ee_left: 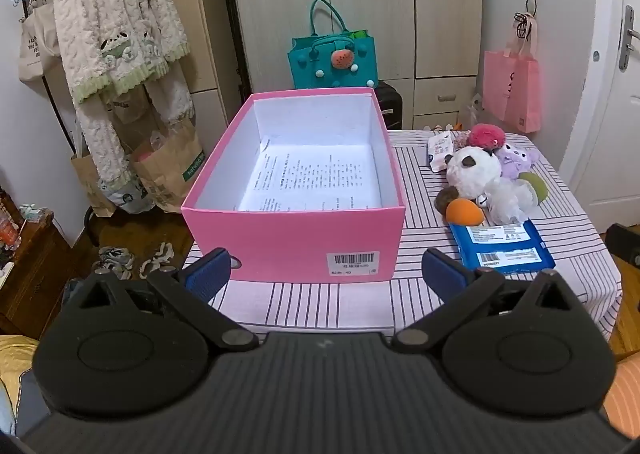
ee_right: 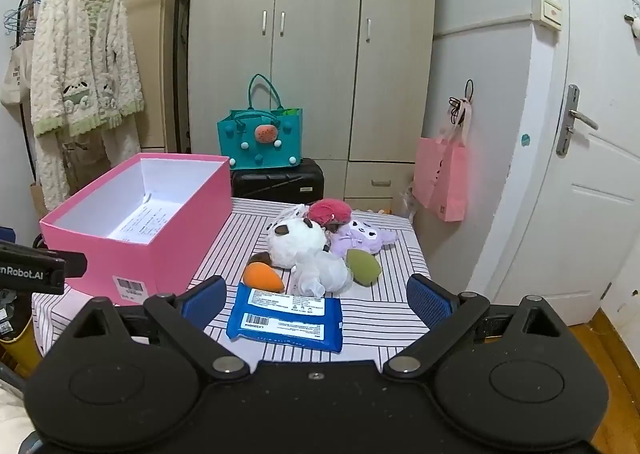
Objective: Organize soft objects
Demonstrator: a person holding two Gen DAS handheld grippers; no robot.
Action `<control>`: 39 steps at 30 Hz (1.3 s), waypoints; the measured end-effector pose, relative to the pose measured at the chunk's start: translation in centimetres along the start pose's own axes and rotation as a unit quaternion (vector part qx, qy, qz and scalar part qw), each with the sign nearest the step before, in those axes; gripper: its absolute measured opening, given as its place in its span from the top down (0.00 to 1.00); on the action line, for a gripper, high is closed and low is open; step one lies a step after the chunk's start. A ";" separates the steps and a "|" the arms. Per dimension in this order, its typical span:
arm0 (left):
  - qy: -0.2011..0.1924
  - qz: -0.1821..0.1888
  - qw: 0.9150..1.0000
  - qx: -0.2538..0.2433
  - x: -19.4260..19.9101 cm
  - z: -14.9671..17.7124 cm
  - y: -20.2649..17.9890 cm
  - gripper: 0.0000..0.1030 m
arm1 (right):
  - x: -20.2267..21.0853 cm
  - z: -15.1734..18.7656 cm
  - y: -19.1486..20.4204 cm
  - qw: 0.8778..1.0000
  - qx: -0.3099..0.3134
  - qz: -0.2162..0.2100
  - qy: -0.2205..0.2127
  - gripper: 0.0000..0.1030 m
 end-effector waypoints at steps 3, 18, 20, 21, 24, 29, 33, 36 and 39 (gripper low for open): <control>-0.005 0.002 1.000 0.004 0.2 0.0 0.0 0.00 | 0.2 0.0 0.0 1.000 0.000 0.000 -0.005 0.04; -0.036 0.019 0.999 0.007 0.6 0.8 0.1 0.00 | 0.9 0.9 0.0 1.000 -0.002 0.002 -0.005 0.04; -0.037 0.019 0.999 0.007 0.7 0.8 0.0 0.00 | 1.0 1.0 0.1 1.000 -0.001 0.002 -0.006 0.04; -0.036 0.016 0.999 0.007 0.7 0.7 0.0 0.00 | 1.0 1.0 0.1 1.000 -0.002 0.003 -0.006 0.04; -0.031 0.012 0.999 0.009 0.8 0.7 0.1 0.00 | 1.1 1.0 0.1 1.000 -0.002 0.004 -0.006 0.04; -0.028 0.020 0.999 0.004 1.2 0.9 -0.2 0.00 | 1.4 1.2 0.1 1.000 -0.002 0.005 -0.005 0.04; -0.025 0.020 0.999 0.000 1.1 1.1 -0.4 0.00 | 1.5 1.3 0.0 1.000 0.001 0.006 -0.004 0.04; -0.024 0.017 1.000 0.002 1.2 1.3 -0.2 0.00 | 1.4 1.3 0.1 1.000 0.001 0.006 -0.003 0.04; -0.020 0.018 1.000 0.006 1.2 1.4 0.3 0.00 | 1.4 1.4 0.1 1.000 0.001 0.006 -0.003 0.04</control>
Point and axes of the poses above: each gripper's, at about its wrist camera, not at the fingertips, and x roughly against the way its jaws point, y to its left, z to its underside, the point moved 5 cm from there along -x, roughly the way its jaws point, and after that the axes turned 8 degrees about -z, right-handed, at the moved point
